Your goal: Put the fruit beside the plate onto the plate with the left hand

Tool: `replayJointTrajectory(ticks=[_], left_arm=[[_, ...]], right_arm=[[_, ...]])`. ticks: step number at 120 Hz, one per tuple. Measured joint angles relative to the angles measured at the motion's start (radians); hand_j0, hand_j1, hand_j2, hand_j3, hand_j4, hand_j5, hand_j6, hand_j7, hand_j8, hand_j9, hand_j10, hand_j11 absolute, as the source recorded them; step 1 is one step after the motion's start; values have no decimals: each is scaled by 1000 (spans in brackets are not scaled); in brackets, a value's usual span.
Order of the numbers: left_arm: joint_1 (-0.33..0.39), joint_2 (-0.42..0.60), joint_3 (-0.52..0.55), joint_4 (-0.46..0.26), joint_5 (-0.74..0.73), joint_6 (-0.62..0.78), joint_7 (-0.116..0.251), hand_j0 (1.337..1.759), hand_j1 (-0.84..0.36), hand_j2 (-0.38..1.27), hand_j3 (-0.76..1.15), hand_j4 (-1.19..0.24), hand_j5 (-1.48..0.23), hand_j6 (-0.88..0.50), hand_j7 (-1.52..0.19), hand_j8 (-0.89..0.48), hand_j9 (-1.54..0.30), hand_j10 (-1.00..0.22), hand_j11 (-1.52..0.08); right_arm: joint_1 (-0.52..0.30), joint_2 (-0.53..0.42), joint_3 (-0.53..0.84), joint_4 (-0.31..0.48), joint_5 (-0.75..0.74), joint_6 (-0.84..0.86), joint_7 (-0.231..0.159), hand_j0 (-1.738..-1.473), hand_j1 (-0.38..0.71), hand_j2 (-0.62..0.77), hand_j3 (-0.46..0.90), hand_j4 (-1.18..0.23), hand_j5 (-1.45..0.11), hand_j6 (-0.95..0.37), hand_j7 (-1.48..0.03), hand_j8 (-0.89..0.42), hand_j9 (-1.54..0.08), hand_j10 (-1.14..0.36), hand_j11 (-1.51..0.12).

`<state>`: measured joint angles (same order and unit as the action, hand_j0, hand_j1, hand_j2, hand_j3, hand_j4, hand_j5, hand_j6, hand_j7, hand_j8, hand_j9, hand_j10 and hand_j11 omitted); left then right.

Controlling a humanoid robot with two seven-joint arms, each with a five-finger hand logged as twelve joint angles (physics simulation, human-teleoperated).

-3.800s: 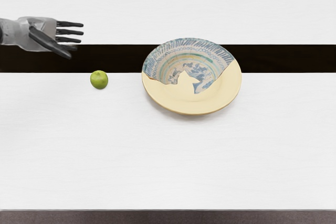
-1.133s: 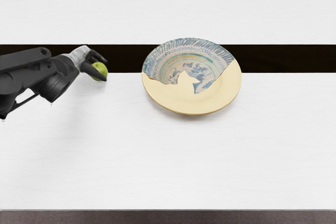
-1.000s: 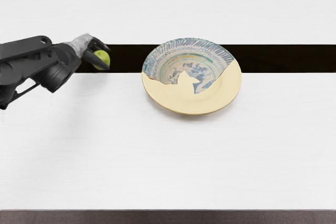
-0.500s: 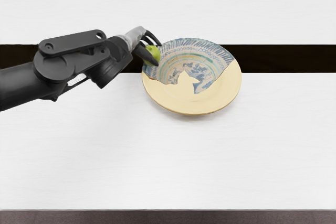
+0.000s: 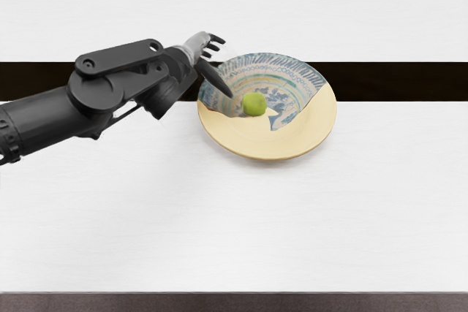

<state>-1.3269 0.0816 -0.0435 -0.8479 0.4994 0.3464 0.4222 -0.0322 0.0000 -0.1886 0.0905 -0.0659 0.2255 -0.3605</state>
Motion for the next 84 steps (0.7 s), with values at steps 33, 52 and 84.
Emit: replayJointTrajectory(ticks=[33, 52, 84], left_arm=[[0, 231, -84, 3, -39, -3, 1, 1658, 278, 26, 0, -61, -82, -57, -81, -56, -80, -62, -80], [48, 298, -91, -2, -55, -5, 1, 1658, 310, 14, 0, -34, -45, -33, -45, -32, -45, -35, -45], [110, 546, -91, -260, -72, -11, 1, 1658, 329, 6, 0, -17, -22, -17, -22, -17, -22, -17, -22]], right_arm=[[1, 0, 0, 0, 0, 0, 0, -1658, -349, 0, 0, 0, 0, 0, 0, 0, 0, 0, 0], [3, 0, 0, 0, 0, 0, 0, -1658, -349, 0, 0, 0, 0, 0, 0, 0, 0, 0, 0], [3, 0, 0, 0, 0, 0, 0, -1658, -349, 0, 0, 0, 0, 0, 0, 0, 0, 0, 0]])
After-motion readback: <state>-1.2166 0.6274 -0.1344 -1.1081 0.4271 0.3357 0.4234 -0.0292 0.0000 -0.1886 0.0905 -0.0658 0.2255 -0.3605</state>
